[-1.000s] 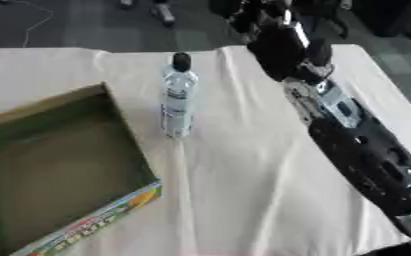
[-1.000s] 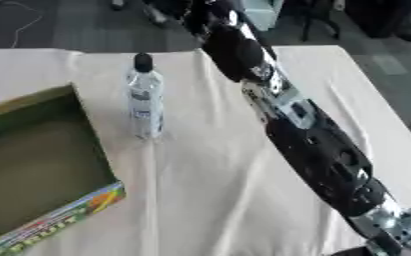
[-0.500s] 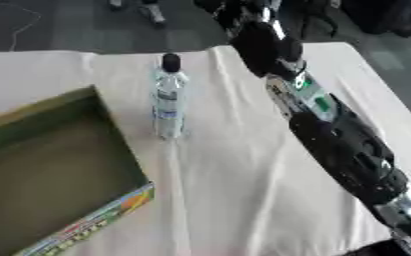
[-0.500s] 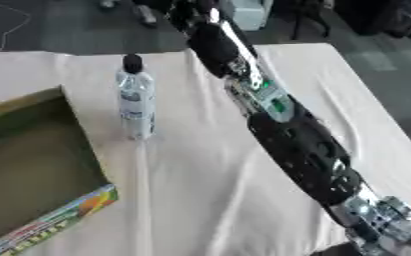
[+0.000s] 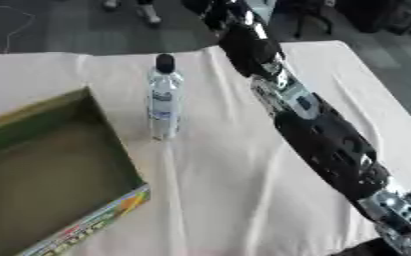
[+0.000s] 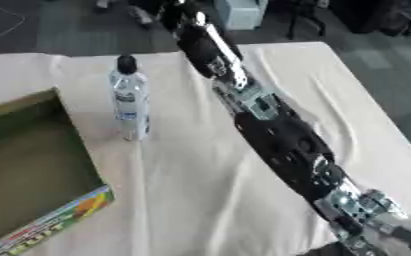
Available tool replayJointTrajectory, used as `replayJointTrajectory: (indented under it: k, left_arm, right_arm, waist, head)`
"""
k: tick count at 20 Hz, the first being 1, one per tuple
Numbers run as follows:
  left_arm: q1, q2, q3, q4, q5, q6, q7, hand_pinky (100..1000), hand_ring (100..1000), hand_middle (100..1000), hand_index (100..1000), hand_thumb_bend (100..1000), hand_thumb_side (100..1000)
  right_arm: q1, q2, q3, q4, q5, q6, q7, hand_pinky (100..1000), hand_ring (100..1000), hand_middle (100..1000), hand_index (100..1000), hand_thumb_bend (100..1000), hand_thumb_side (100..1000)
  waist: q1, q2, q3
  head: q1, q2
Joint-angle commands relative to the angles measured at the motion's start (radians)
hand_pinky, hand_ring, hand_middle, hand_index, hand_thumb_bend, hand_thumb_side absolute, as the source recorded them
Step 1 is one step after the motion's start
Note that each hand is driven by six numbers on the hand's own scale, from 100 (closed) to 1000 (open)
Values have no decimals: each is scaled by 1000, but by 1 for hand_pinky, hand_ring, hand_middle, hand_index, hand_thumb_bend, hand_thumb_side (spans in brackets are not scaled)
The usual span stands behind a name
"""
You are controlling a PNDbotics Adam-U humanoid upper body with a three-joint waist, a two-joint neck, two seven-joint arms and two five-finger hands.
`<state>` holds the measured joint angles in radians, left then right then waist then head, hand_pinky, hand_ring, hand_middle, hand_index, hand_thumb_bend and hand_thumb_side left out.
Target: Pick up objects on the table and place them in the box.
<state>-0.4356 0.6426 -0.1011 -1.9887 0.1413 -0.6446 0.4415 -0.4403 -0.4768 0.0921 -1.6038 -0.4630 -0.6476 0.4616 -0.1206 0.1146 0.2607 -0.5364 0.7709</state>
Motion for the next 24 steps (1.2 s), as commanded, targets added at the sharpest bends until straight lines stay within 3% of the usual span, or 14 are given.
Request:
replayJointTrajectory:
  k: [1,24]
  left_arm:
    - [-12,8,2,-11,6,0,-3,764,837,841,786,159,1000]
    - [-35,6,3,-11,24,2,-12,765,837,841,787,160,1000]
  right_arm:
    - [-19,-10,1,9,14,-142,133,1000,915,949,952,716,741]
    - [-84,-27,-21,235,95,-258,124,996,916,940,943,725,738]
  waist:
    - [9,-18,2]
    - [1,-14,15]
  head:
    - [7,-1]
    - [23,-1]
